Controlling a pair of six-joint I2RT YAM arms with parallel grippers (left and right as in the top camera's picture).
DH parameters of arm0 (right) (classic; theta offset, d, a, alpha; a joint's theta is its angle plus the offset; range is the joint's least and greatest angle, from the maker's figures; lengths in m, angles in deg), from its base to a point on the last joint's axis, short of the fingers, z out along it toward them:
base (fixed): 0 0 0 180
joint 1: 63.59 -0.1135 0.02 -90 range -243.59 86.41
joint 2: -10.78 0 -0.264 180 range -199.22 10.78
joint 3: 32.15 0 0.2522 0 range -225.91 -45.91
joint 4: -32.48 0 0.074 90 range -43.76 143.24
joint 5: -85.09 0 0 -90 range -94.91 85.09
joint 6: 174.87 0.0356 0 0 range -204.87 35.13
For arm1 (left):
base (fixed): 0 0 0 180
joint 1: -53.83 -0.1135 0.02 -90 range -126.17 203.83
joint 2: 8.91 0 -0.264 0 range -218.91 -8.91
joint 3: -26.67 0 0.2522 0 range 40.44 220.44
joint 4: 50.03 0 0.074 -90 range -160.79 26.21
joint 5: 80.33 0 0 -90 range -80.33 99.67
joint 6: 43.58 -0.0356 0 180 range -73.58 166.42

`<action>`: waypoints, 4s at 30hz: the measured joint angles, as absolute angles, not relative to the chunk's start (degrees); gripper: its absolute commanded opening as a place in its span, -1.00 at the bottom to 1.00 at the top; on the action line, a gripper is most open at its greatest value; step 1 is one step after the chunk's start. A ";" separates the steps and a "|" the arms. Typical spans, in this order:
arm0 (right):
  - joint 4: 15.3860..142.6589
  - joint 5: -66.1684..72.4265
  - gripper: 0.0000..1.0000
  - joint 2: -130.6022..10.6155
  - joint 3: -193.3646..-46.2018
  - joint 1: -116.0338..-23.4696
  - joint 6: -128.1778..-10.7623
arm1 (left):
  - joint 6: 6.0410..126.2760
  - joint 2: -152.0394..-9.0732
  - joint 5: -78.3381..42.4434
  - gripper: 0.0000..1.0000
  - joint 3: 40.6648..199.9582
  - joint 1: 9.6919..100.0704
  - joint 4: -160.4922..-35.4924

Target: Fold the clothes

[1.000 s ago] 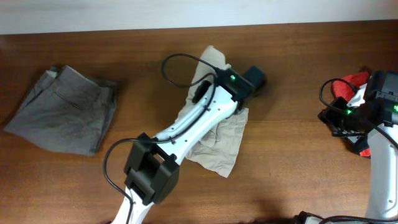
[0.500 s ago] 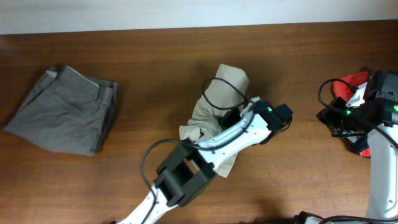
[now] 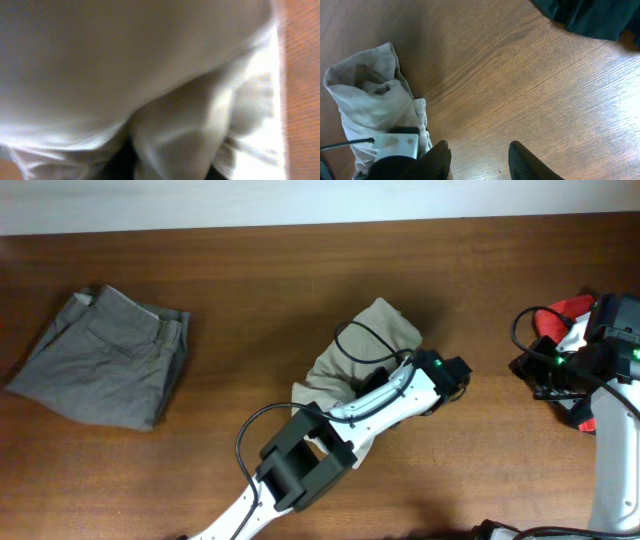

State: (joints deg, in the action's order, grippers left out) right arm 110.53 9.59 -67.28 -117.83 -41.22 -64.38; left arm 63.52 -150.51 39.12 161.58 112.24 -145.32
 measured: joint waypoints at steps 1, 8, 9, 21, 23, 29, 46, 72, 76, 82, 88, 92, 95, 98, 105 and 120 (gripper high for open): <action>110.53 9.59 -0.14 -67.28 -117.83 -41.22 -64.36 | 63.39 -150.53 38.29 -0.07 161.82 112.46 -146.20; 110.51 9.59 -0.14 -67.28 -117.83 -41.22 -64.36 | 63.26 -151.73 33.61 -0.03 167.94 114.19 -155.05; 110.51 9.59 -0.14 -67.28 -117.83 -41.22 -64.36 | 63.18 -151.95 33.22 -0.01 170.15 114.32 -156.67; 110.75 9.59 -0.14 -67.28 -117.83 -41.22 -64.57 | 60.33 -149.83 32.54 -0.99 186.49 114.02 -160.27; 110.75 9.59 -0.14 -67.28 -117.83 -41.22 -64.62 | 60.01 -148.80 34.47 -0.99 186.56 112.88 -160.30; 111.05 9.59 -0.14 -67.28 -117.83 -41.22 -65.62 | 59.33 -144.41 36.94 -0.49 186.58 105.10 -160.27; 112.15 9.59 -0.12 -67.28 -117.83 -41.22 -66.04 | 41.73 -117.07 -1.18 -0.10 172.18 80.14 -152.21; 110.94 15.45 -0.14 -67.28 -117.81 -41.57 -71.50 | 35.09 -120.35 -15.43 -0.52 110.80 82.80 -121.00; 107.86 26.18 -0.36 -67.28 -117.81 -43.71 -79.07 | 35.53 -120.35 -15.41 -0.52 113.14 82.80 -122.02; 101.70 33.87 -0.91 -68.51 -117.81 -52.95 -83.83 | 36.03 -120.02 -15.37 -0.52 117.97 82.80 -122.72; 89.07 33.56 -0.92 -78.56 -117.81 -61.44 -82.08 | 36.18 -119.25 -14.97 -0.52 119.09 82.80 -122.83; 79.91 34.70 -0.92 -88.86 -117.81 -63.49 -79.39 | 36.20 -119.25 -13.51 -0.52 119.11 82.80 -122.79; 73.44 37.30 -0.92 -98.21 -117.81 -64.82 -78.17 | 36.20 -119.25 -12.33 -0.52 119.13 82.83 -122.59; 65.79 39.14 -0.92 -107.50 -117.83 -66.53 -76.01 | 36.20 -119.25 -10.47 -0.54 119.15 82.83 -122.09; 56.94 49.11 -0.92 -114.65 -119.20 -66.40 -70.50 | 36.38 -119.25 -7.74 -0.63 119.20 82.80 -122.31; 60.80 51.99 -0.91 -92.13 -117.74 -66.81 -70.63 | 36.36 -105.44 -5.45 -0.69 119.42 82.80 -116.14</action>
State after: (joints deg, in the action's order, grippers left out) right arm 60.80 51.99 -92.13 -117.74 -66.81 -70.63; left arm 36.36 -105.44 -5.45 119.42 82.80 -116.14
